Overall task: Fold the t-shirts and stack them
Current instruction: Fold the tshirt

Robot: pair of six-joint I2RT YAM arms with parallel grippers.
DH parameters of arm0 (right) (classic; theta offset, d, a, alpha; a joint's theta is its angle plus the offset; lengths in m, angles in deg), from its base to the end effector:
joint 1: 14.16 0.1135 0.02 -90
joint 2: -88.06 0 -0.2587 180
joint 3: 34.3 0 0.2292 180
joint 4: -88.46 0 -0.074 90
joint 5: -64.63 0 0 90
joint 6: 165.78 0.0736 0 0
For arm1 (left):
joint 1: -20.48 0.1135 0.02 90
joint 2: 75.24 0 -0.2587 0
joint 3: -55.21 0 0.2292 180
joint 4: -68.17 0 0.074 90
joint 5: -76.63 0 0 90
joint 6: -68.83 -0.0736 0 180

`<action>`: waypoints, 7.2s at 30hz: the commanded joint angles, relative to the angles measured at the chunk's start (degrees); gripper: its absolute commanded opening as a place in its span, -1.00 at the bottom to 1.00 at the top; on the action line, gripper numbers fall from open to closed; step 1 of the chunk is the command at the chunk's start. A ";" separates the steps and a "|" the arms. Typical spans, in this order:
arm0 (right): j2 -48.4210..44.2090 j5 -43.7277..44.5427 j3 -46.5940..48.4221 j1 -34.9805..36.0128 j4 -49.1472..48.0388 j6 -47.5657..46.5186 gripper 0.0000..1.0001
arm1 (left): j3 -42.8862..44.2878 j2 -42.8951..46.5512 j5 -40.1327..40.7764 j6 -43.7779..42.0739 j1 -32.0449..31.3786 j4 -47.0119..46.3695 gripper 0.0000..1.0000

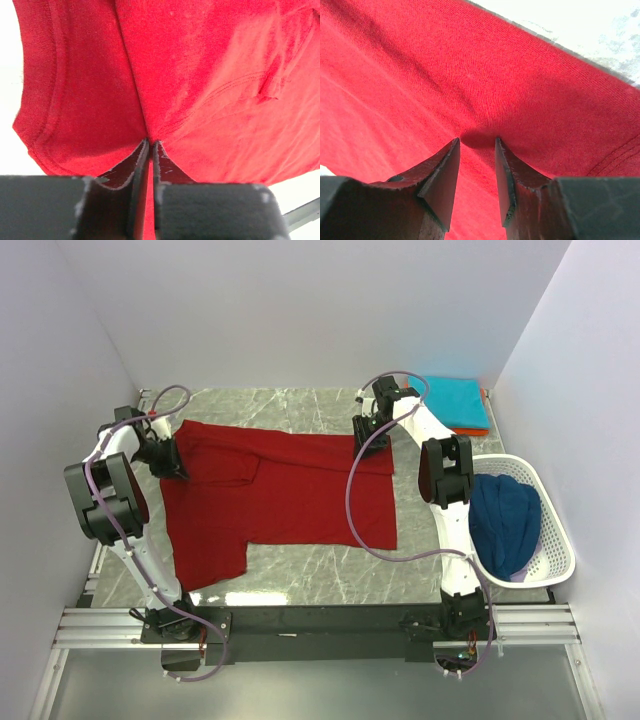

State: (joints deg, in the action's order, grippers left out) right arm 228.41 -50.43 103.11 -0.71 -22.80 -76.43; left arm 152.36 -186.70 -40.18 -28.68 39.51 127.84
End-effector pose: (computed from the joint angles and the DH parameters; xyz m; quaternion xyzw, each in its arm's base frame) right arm 0.4715 0.1448 0.1333 -0.1526 0.9522 0.2302 0.1306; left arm 0.3656 0.0910 0.1634 -0.0645 0.9616 -0.1923 0.1846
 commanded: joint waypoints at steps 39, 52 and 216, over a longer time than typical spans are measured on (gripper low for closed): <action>0.10 0.98 -0.51 -0.62 -0.39 -0.15 -0.16 | 3.28 -3.33 1.32 1.27 -1.53 0.51 -0.53; 0.01 0.98 -1.39 -0.71 -0.83 -0.23 -0.16 | 3.89 -1.75 2.20 1.36 -1.71 1.39 -0.68; -43.23 33.06 -67.75 8.79 -17.09 -36.80 -1.00 | -35.04 31.23 -3.95 -83.36 -2.85 2.36 0.19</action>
State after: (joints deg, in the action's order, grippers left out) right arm 184.11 -19.39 35.61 10.31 -38.37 -111.60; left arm 117.26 -154.72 -44.66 -107.10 37.43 135.14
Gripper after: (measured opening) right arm 0.009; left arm 0.595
